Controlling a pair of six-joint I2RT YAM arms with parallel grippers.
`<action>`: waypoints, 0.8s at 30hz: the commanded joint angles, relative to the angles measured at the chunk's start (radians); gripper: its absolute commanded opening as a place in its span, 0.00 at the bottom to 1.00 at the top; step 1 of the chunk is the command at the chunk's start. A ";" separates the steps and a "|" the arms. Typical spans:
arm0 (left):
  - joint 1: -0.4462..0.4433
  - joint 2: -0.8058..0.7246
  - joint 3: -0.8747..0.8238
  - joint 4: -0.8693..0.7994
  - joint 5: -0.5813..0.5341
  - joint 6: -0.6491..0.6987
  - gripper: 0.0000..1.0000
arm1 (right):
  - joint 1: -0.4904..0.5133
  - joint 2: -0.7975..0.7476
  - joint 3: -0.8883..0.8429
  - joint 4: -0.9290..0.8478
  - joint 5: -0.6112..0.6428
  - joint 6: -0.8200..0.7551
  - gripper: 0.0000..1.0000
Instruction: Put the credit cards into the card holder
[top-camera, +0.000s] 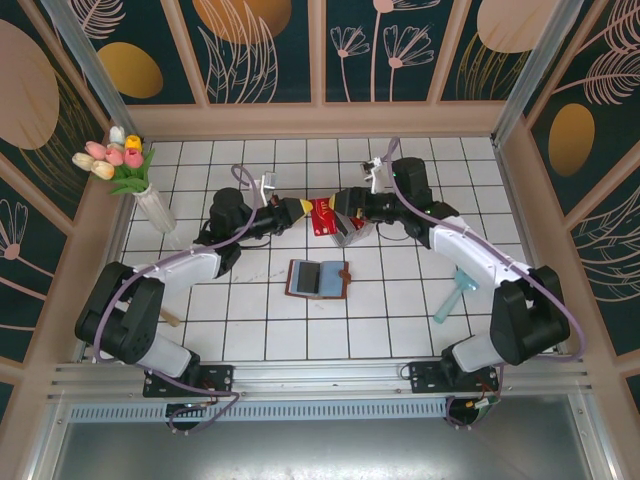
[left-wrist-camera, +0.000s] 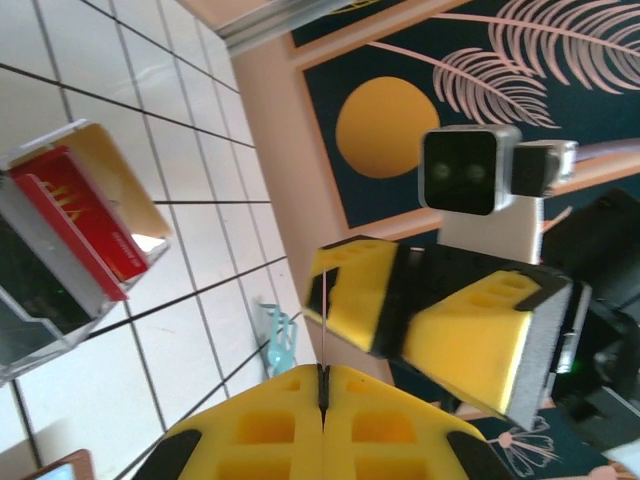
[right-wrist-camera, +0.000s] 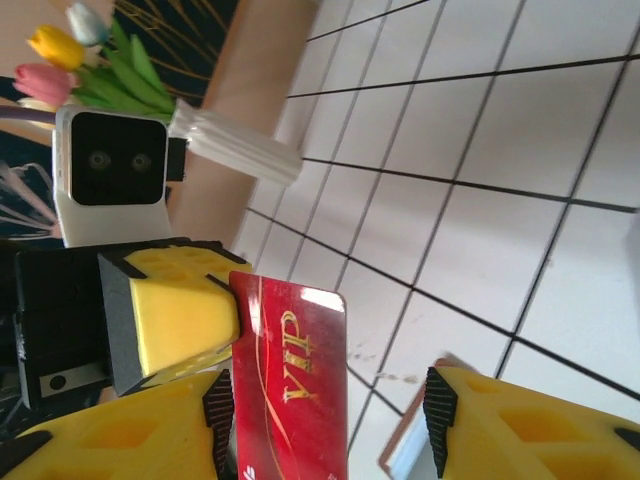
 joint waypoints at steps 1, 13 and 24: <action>0.003 -0.020 -0.011 0.088 0.054 -0.037 0.01 | 0.009 0.022 -0.027 0.118 -0.123 0.064 0.52; 0.003 -0.017 -0.042 0.149 0.065 -0.086 0.03 | 0.008 0.020 -0.067 0.177 -0.169 0.087 0.12; 0.002 -0.006 -0.067 0.223 0.084 -0.126 0.25 | -0.012 -0.022 -0.135 0.348 -0.158 0.214 0.00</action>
